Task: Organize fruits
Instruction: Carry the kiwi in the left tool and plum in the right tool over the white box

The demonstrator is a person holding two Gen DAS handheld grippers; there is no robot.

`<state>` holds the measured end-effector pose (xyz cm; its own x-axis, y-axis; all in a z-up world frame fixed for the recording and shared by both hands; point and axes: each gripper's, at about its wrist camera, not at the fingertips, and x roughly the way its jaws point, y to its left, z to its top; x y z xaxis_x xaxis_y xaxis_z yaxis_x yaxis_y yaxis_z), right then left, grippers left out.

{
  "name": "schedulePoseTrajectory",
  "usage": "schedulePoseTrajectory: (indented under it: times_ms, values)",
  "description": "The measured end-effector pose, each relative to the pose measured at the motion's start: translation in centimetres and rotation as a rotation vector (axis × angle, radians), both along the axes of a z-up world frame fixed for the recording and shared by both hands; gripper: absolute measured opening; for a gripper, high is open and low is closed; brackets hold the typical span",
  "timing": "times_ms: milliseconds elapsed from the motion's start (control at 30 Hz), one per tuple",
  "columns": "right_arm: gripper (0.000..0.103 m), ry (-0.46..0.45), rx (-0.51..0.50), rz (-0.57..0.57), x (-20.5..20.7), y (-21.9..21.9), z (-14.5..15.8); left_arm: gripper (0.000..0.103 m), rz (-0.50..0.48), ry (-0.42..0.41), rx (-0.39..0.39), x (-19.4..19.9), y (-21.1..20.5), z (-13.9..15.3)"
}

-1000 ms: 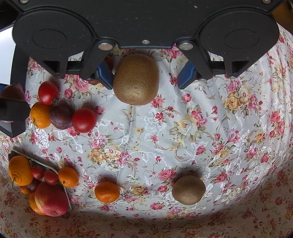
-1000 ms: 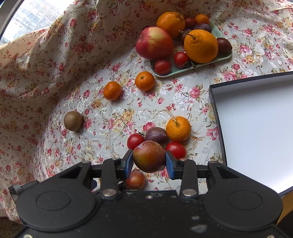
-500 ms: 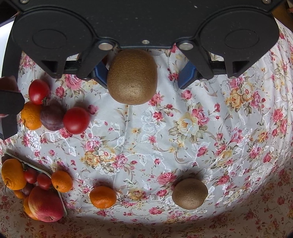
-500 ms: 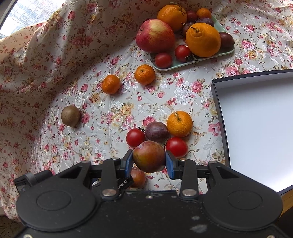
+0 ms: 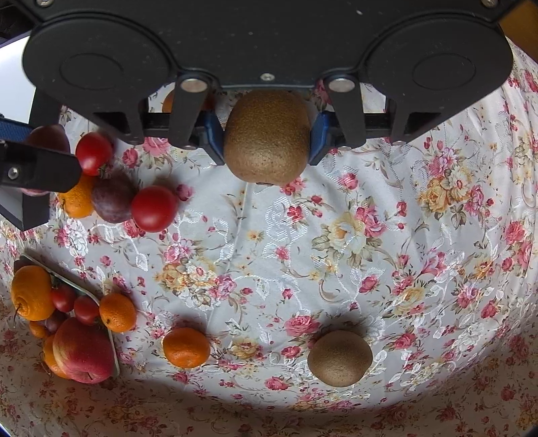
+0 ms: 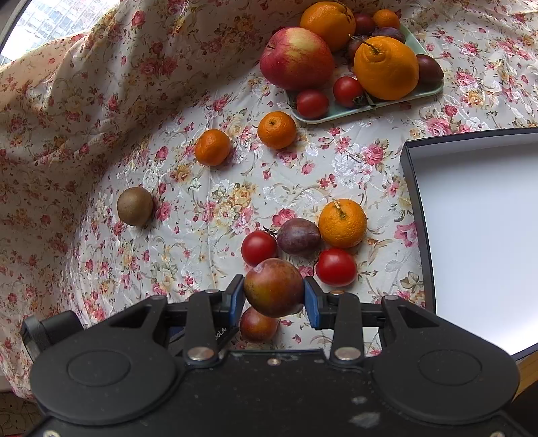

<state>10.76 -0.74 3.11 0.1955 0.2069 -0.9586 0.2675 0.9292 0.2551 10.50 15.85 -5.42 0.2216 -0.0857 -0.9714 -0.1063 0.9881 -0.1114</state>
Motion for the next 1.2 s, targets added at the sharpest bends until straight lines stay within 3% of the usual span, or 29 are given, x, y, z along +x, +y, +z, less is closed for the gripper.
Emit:
schedulePoseTrajectory:
  times_ms: [267, 533, 767, 900, 1200]
  values:
    - [0.039, -0.008, -0.002, -0.015, 0.0, -0.5, 0.2, 0.058, 0.072, 0.001, 0.054, 0.1, 1.7, 0.0]
    - [0.039, -0.012, 0.001, -0.004, -0.2, -0.1, 0.3, 0.062, 0.055, 0.032, 0.096, -0.1, 0.8, -0.4]
    - [0.039, -0.011, 0.0, -0.001, -0.3, -0.5, 0.4, 0.057, 0.1, 0.031, 0.058, 0.0, 1.3, -0.1]
    - [0.039, -0.022, 0.002, 0.001, -0.4, -1.0, 0.7, 0.056, 0.098, 0.026, 0.101, 0.0, 0.2, 0.4]
    - [0.039, -0.037, -0.025, -0.068, -1.1, -5.6, 1.2, 0.057, 0.069, -0.044, 0.09, 0.5, -4.1, 3.7]
